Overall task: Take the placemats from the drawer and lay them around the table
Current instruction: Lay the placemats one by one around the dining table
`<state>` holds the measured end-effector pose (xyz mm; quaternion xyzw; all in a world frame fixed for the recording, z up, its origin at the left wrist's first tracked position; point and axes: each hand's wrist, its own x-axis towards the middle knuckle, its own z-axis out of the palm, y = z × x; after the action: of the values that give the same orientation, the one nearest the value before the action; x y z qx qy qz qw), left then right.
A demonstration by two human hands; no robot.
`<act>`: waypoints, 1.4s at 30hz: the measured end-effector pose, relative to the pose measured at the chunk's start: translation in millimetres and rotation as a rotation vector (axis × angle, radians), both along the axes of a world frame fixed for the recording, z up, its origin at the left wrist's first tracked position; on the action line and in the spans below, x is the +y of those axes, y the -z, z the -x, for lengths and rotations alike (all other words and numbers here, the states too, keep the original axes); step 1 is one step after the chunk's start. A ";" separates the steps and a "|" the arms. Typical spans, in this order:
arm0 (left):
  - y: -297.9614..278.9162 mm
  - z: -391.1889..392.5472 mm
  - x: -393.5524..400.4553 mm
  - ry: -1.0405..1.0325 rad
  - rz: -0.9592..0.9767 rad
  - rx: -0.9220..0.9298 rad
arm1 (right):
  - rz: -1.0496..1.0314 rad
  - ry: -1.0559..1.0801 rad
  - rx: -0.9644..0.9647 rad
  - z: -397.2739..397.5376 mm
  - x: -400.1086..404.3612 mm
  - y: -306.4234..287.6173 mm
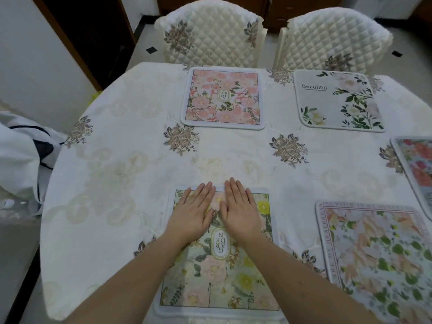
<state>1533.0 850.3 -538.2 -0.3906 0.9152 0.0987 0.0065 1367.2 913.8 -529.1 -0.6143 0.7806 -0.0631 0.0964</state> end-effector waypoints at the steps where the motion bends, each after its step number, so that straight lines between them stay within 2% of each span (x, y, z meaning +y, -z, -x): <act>1: -1.1 0.8 0.1 0.004 0.001 0.003 | -0.002 0.010 0.003 3.6 2.1 -0.9; 10: -1.2 -2.1 -0.9 0.001 -0.007 -0.013 | 0.001 0.122 0.015 38.4 24.7 -0.1; 20: -11.0 -57.4 -4.3 -0.135 -0.013 -0.055 | -0.015 0.105 -0.006 42.7 29.6 -3.5; 25: -13.2 -77.1 -7.6 -0.093 -0.019 -0.105 | -0.088 0.111 0.030 57.1 40.6 -10.1; 29: -18.7 -100.1 -20.2 0.027 0.008 -0.187 | -0.182 0.015 0.117 76.3 42.4 -16.9; 31: -24.8 -103.5 -23.0 -0.020 0.009 -0.220 | -0.175 0.085 0.126 80.0 42.3 -19.9; 34: -37.8 -81.2 -4.1 -0.176 -0.027 -0.095 | -0.098 0.162 0.085 53.8 47.3 -25.2; 37: -44.4 -35.9 31.3 -0.236 -0.038 0.080 | -0.068 0.096 -0.059 -5.3 52.3 -28.9; 39: -39.1 -12.1 54.3 -0.245 -0.043 0.099 | -0.070 0.047 -0.107 -40.2 58.2 -24.8; 42: -23.3 -4.2 80.9 -0.264 -0.060 0.056 | -0.063 0.026 -0.082 -63.5 76.8 -12.8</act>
<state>1537.1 931.3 -515.0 -0.5042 0.8524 0.1369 -0.0202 1430.7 990.6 -516.3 -0.5976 0.7856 -0.0645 0.1467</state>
